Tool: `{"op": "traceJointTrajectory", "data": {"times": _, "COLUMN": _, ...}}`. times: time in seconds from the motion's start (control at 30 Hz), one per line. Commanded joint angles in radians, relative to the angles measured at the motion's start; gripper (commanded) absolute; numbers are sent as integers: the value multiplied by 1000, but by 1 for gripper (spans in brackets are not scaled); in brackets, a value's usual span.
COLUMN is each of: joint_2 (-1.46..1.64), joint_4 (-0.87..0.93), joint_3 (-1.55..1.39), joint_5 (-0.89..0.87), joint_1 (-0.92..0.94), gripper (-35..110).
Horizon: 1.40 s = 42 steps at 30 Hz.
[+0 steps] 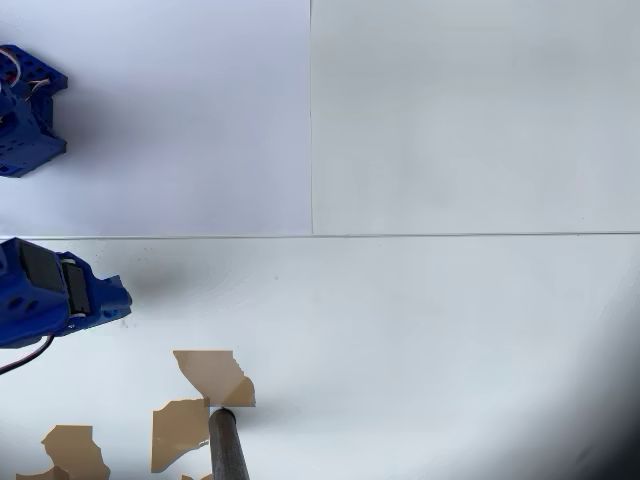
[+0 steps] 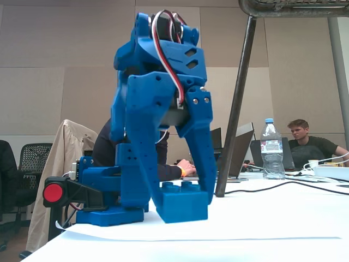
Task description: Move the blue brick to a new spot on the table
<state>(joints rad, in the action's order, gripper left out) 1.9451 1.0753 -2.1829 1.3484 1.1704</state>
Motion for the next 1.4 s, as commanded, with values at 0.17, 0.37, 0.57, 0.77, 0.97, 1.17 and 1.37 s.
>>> {"op": "traceJointTrajectory", "data": {"times": 0.17, "joint_2": -311, "joint_4": 20, "joint_3": 387, "joint_5": 23, "joint_1": 176, "gripper": 9}}
{"op": "traceJointTrajectory", "data": {"times": 0.37, "joint_2": -416, "joint_4": 38, "joint_3": 423, "joint_5": 58, "joint_1": 235, "gripper": 9}}
{"op": "traceJointTrajectory", "data": {"times": 0.57, "joint_2": -377, "joint_4": -28, "joint_3": 296, "joint_5": 117, "joint_1": 255, "gripper": 12}}
{"op": "traceJointTrajectory", "data": {"times": 0.77, "joint_2": -327, "joint_4": -32, "joint_3": 258, "joint_5": 144, "joint_1": 258, "gripper": 27}}
{"op": "traceJointTrajectory", "data": {"times": 0.97, "joint_2": -247, "joint_4": 67, "joint_3": 290, "joint_5": 156, "joint_1": 239, "gripper": 28}}
{"op": "traceJointTrajectory", "data": {"times": 1.17, "joint_2": -31, "joint_4": 107, "joint_3": 160, "joint_5": 147, "joint_1": 66, "gripper": 20}}
{"op": "traceJointTrajectory", "data": {"times": 1.37, "joint_2": 178, "joint_4": 78, "joint_3": -17, "joint_5": 26, "joint_1": -344, "gripper": 14}}
